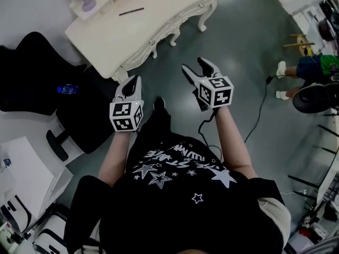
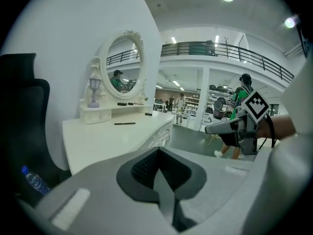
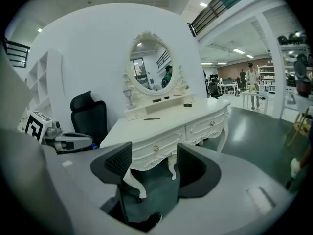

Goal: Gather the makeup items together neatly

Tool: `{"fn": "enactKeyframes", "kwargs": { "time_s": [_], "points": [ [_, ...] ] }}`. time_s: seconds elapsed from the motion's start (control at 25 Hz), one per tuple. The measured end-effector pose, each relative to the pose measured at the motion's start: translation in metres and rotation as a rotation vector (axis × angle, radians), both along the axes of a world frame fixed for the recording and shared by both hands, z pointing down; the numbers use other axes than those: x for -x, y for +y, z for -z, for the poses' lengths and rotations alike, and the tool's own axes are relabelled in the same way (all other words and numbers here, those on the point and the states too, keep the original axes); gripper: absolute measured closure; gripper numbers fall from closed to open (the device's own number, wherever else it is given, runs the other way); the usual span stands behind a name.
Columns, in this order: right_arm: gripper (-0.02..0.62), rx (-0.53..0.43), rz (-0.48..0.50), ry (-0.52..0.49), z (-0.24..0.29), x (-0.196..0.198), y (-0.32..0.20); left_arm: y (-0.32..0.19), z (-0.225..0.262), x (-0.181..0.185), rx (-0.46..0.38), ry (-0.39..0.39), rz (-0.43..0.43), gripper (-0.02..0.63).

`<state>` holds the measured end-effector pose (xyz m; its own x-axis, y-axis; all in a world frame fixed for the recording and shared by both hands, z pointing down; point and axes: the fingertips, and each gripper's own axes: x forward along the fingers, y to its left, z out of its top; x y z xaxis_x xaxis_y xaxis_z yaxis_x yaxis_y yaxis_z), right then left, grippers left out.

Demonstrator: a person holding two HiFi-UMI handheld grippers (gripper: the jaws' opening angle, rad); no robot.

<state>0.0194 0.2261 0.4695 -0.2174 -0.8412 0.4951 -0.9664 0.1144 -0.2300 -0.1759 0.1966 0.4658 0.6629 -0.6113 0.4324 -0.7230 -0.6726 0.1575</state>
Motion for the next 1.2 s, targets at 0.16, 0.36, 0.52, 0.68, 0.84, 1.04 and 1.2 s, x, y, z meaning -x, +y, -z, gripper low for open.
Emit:
{"fn": "enactKeyframes", "kwargs": {
  "time_s": [0.16, 0.36, 0.52, 0.68, 0.84, 1.04, 1.2],
  "points": [
    [0.282, 0.017, 0.015, -0.004, -0.001, -0.009, -0.069, -0.063, -0.003, -0.010, 0.014, -0.005, 0.005, 0.604],
    [0.281, 0.030, 0.039, 0.007, -0.003, -0.009, -0.140, -0.126, -0.006, -0.007, 0.028, 0.008, 0.047, 0.604],
    [0.279, 0.027, 0.090, 0.032, 0.003, 0.004, -0.180, -0.158, -0.008, 0.006, 0.027, -0.003, 0.089, 0.604],
    [0.279, 0.030, 0.138, 0.058, 0.005, 0.013, -0.206, -0.175, -0.009, 0.018, 0.031, 0.000, 0.139, 0.604],
    [0.279, 0.028, 0.198, 0.075, 0.003, 0.022, -0.233, -0.185, -0.013, 0.023, 0.036, -0.005, 0.185, 0.604],
    [0.281, 0.035, 0.328, 0.077, -0.006, 0.033, -0.276, -0.202, -0.012, 0.025, 0.024, -0.014, 0.293, 0.604],
    [0.282, 0.051, 0.472, 0.085, -0.014, 0.049, -0.311, -0.212, -0.011, 0.032, 0.022, -0.035, 0.425, 0.604]
  ]
}}
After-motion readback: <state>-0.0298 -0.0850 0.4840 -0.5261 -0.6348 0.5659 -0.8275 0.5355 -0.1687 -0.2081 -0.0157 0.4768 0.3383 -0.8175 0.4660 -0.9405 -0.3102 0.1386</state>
